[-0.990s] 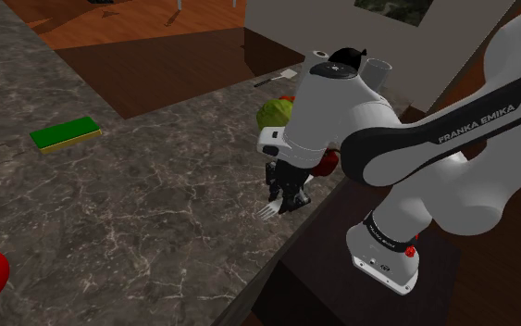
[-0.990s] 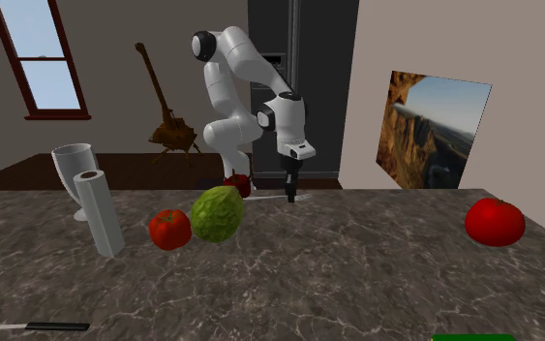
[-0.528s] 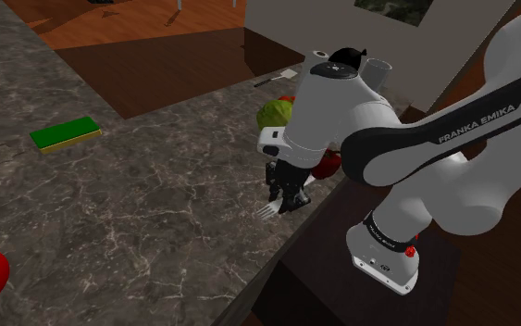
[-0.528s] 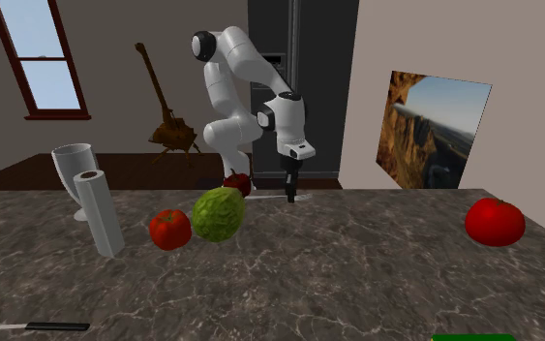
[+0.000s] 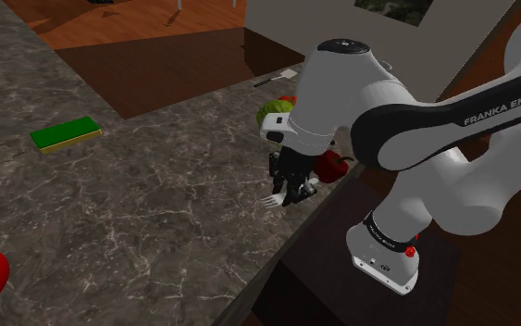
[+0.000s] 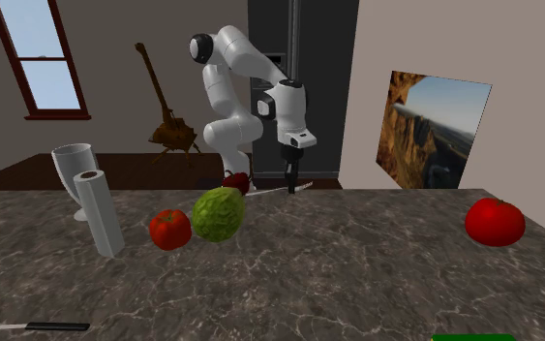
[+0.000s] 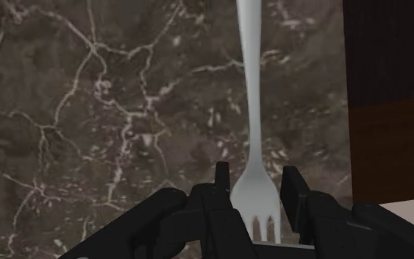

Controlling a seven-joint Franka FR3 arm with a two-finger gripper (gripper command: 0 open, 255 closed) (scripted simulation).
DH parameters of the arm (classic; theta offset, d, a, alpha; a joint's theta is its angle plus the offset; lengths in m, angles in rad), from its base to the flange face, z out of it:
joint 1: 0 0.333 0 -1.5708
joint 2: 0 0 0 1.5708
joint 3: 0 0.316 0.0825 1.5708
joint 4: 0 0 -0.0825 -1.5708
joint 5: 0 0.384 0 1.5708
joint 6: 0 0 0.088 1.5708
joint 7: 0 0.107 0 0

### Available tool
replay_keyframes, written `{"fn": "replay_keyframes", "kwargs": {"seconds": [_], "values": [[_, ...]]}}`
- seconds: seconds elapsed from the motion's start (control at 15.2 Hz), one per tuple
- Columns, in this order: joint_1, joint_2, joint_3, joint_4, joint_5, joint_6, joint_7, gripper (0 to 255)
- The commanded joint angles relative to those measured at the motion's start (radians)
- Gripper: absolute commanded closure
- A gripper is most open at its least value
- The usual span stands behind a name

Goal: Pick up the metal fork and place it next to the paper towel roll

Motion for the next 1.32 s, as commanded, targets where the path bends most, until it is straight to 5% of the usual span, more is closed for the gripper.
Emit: {"fn": "replay_keyframes", "kwargs": {"seconds": [0.0, 1.25], "values": [[-0.002, -0.018, -0.003, 0.016, -0.004, -0.035, 0.000, 255], [-0.010, -0.115, -0.019, 0.218, -0.024, -0.334, 0.012, 255]]}}
